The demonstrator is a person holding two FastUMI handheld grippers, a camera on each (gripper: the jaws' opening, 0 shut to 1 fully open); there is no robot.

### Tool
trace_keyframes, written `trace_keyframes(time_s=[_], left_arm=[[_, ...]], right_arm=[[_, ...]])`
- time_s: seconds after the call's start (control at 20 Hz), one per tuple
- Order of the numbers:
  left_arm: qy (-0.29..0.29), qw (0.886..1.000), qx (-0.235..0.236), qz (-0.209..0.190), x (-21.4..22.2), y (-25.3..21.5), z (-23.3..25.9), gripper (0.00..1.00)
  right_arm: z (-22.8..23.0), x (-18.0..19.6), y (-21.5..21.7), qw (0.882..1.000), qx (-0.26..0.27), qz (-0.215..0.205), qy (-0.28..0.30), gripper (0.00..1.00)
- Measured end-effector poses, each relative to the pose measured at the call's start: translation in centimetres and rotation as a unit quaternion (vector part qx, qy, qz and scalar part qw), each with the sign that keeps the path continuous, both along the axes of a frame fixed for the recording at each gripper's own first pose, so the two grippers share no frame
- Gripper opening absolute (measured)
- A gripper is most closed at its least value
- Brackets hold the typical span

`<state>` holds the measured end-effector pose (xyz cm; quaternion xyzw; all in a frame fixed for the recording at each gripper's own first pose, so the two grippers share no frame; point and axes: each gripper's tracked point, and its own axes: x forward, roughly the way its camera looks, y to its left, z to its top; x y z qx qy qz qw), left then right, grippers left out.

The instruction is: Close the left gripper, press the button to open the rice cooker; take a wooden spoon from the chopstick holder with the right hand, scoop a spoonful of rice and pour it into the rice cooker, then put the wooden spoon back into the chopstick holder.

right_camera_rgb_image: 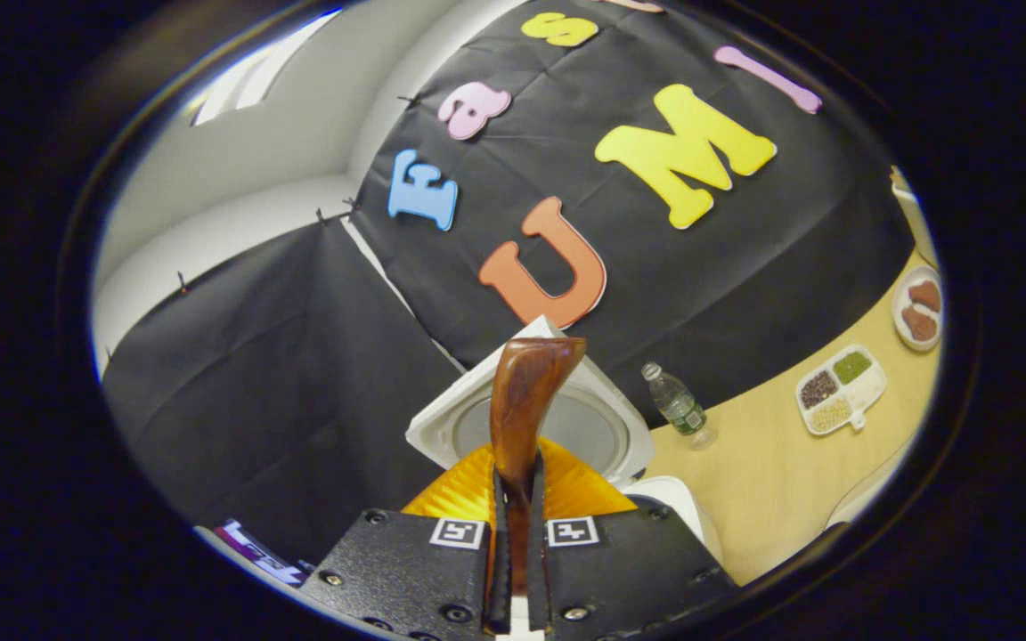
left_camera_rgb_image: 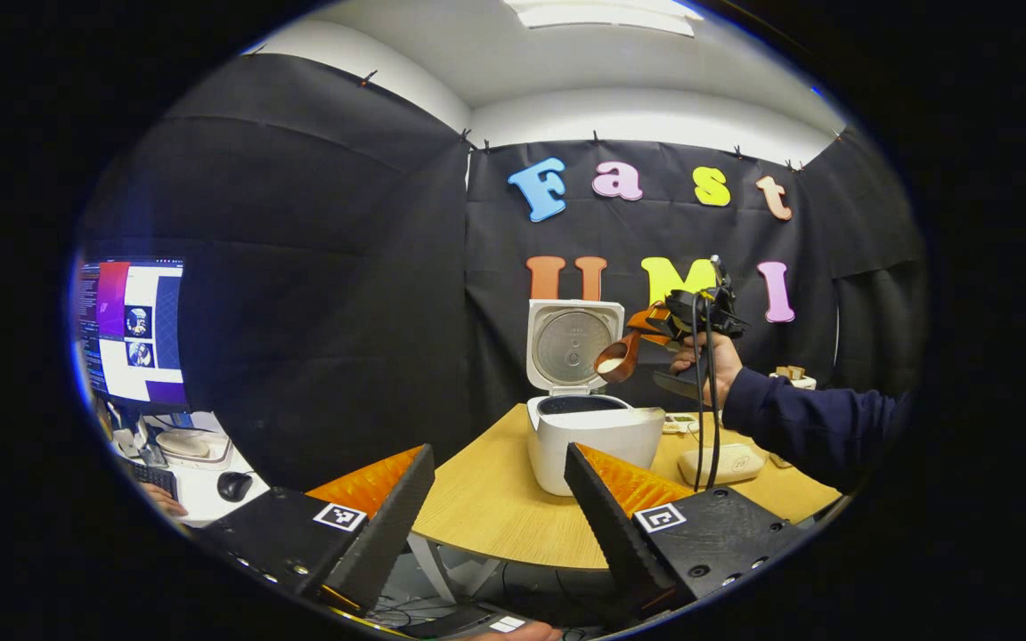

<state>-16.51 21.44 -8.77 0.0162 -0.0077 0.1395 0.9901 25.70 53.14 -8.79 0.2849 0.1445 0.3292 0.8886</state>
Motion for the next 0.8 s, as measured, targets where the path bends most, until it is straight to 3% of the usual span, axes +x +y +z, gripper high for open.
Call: trace_keyframes(time_s=[0.25,0.5,0.6,0.8], left_arm=[[0.006,1.0,-0.009,-0.015,-0.1,-0.3,-0.9,0.94],[0.001,1.0,0.0,-0.019,-0.5,-0.4,-1.0,0.94],[0.003,1.0,0.0,-0.016,-0.6,0.0,-1.3,0.94],[0.004,1.0,-0.003,-0.012,-0.7,0.2,-1.5,0.94]], right_arm=[[-1.9,0.6,1.8,0.995,-0.096,-0.006,-0.029,0.12],[-3.8,1.0,2.7,0.977,-0.195,-0.015,-0.079,0.12],[-4.1,1.2,2.8,0.967,-0.23,-0.018,-0.104,0.12],[-5.0,1.4,3.1,0.936,-0.312,-0.021,-0.162,0.12]])
